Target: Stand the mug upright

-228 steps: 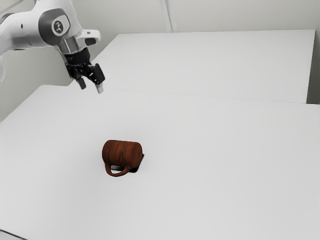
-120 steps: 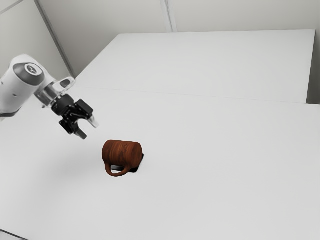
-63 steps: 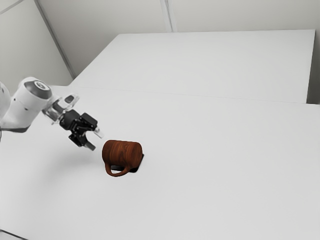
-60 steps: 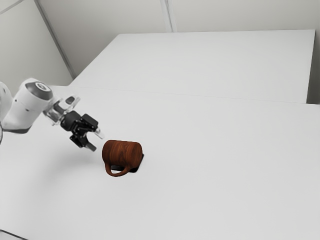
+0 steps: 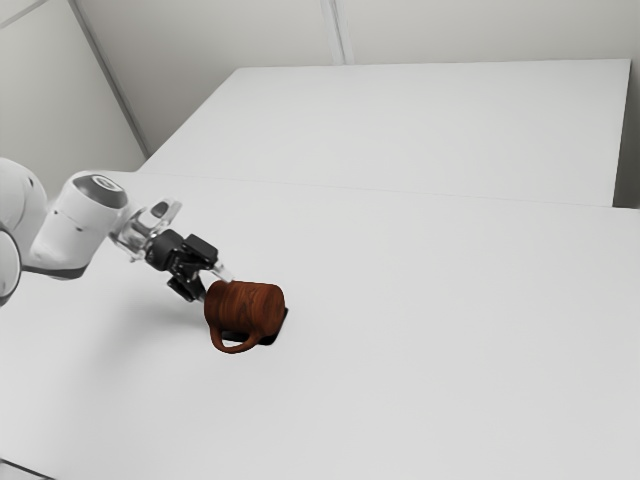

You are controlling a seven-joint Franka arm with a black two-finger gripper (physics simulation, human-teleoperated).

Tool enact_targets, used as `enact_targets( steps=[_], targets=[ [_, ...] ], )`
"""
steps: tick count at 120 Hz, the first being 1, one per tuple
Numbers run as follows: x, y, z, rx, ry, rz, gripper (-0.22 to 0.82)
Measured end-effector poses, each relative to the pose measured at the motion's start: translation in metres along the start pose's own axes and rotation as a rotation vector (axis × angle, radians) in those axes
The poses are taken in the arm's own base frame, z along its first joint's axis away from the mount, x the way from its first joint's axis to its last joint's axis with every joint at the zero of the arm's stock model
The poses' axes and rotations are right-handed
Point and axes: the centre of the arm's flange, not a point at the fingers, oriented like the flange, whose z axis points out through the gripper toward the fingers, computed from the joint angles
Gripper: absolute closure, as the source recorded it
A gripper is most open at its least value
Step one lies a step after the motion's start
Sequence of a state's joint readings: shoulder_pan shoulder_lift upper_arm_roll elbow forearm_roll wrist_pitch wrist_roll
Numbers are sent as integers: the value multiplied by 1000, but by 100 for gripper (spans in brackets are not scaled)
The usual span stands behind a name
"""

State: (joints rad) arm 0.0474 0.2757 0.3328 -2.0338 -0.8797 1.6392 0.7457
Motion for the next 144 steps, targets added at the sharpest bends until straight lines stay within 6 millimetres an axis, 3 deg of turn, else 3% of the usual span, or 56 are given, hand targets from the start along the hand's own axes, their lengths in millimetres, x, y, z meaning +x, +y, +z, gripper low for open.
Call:
enact_targets(
  steps=[15, 36, 79, 105, 144],
  targets=[
    [3, 5, 5, -8, 0, 17, 5],
    [6, 17, 7, -14, 4, 45, 24],
    [11, 43, 21, -38, -19, 59, 46],
    [13, 54, 26, -42, -30, 50, 68],
    [12, 62, 20, -37, -19, 34, 77]
  ],
)
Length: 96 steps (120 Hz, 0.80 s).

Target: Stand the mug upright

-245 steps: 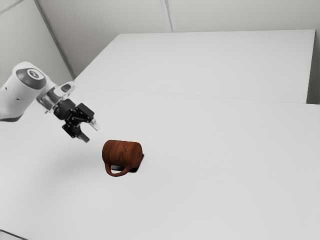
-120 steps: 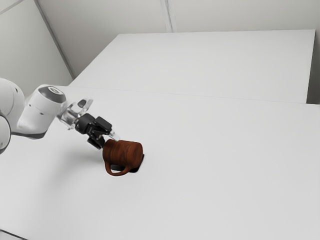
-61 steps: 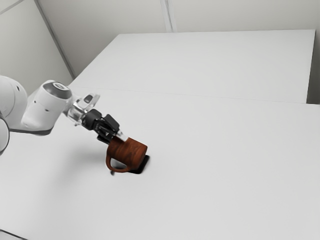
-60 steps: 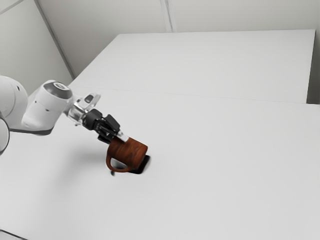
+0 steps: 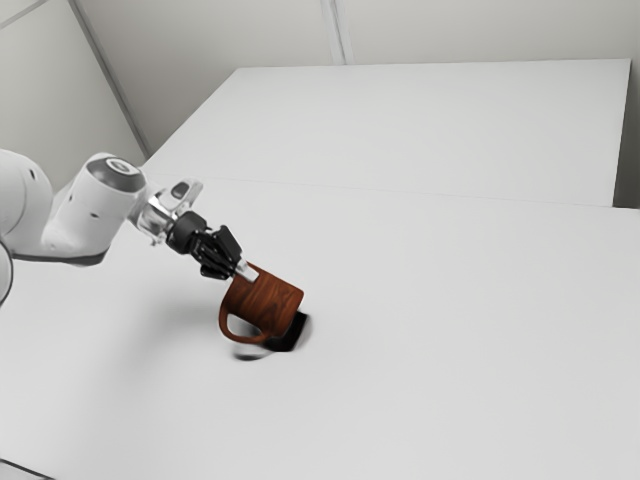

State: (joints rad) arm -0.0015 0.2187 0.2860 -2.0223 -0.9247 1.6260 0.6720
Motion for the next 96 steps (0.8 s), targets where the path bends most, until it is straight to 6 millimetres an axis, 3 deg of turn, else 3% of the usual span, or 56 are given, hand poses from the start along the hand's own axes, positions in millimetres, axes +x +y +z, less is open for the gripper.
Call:
enact_targets(
  steps=[16, 43, 62, 96],
  targets=[
    [-2, 15, -9, 19, 16, 16, 77],
    [-12, 74, -30, 287, 7, 164, 78],
    [-14, 101, -20, 531, -66, 277, 78],
    [-18, 128, 23, 882, -209, 448, 78]
  ],
)
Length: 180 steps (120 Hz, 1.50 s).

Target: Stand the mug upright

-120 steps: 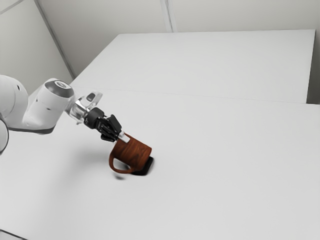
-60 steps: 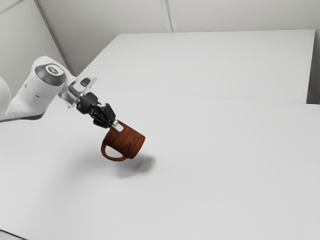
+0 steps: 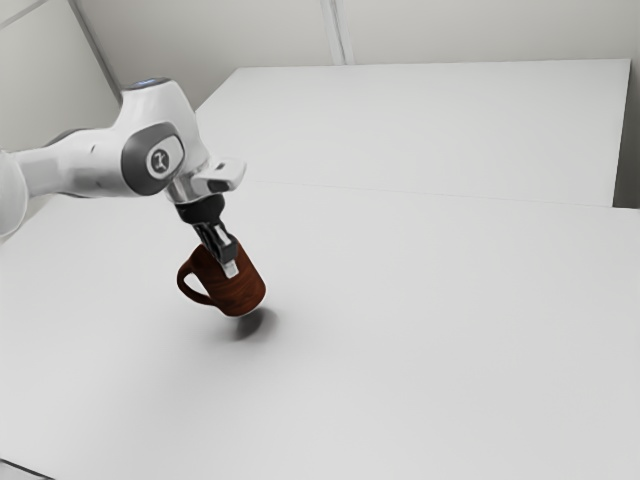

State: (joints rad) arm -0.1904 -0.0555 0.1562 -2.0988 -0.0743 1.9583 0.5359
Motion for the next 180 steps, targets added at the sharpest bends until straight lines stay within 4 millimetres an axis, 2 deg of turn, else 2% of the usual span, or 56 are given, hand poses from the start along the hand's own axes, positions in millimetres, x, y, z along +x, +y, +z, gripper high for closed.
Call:
enact_targets(
  steps=[23, 52, 66, 89, 116, 148, 159, 180],
  targets=[
    [7, 4, 8, 106, -62, 19, 78],
    [19, 14, 28, 135, -123, -9, 78],
    [29, 20, 38, 138, -143, -25, 78],
    [58, 42, 53, 145, -148, -20, 78],
    [60, 33, 61, 146, -134, -77, 78],
    [63, 34, 69, 132, -126, -120, 78],
    [64, 34, 70, 123, -123, -132, 70],
    [61, 33, 58, 117, -100, -151, 37]
  ],
)
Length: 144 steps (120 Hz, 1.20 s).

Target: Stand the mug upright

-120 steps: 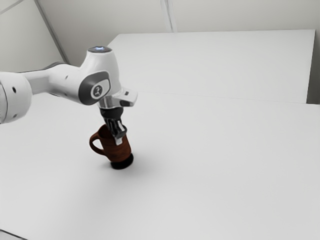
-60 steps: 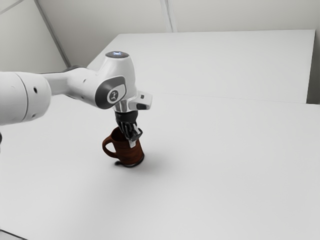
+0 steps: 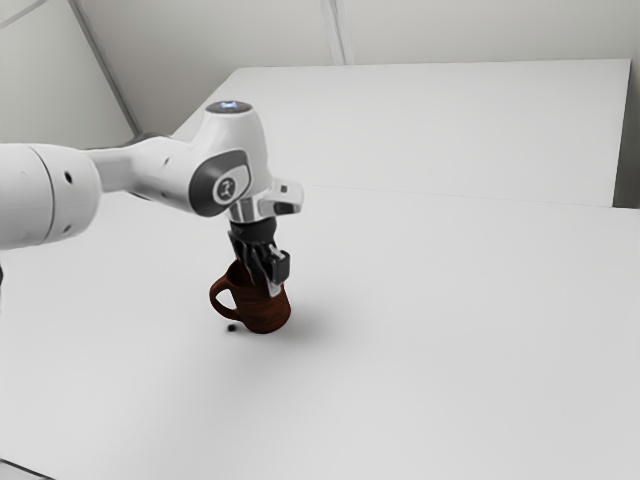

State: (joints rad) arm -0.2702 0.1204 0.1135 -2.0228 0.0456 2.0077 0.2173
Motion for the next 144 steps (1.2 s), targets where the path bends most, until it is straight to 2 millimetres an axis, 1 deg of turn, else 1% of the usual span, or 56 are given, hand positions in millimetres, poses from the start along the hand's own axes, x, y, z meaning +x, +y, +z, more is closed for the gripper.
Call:
enact_targets(
  steps=[10, 22, 36, 52, 64, 71, 76, 83, 89, 101, 109, 116, 123, 129, 137, 140, 144],
  targets=[
    [-3, 0, -12, 0, 21, -6, 28],
    [-6, 0, -23, 1, 40, -10, 20],
    [-11, 3, -41, 4, 70, -8, 14],
    [-18, 9, -70, 13, 122, -1, 11],
    [-11, 10, -100, 31, 176, 7, 10],
    [0, 8, -115, 43, 202, 12, 8],
    [12, 6, -129, 53, 222, 15, 7],
    [27, -1, -148, 65, 244, 10, 6],
    [34, -13, -160, 73, 258, -5, 5],
    [33, -43, -181, 82, 262, -51, 4],
    [28, -58, -190, 86, 247, -76, 4],
    [28, -66, -198, 91, 237, -87, 3],
    [38, -70, -210, 99, 233, -89, 3],
    [43, -71, -213, 97, 219, -89, 3],
    [44, -73, -211, 89, 195, -89, 3],
    [42, -76, -211, 82, 190, -93, 3],
    [37, -86, -212, 65, 188, -110, 3]
  ],
)
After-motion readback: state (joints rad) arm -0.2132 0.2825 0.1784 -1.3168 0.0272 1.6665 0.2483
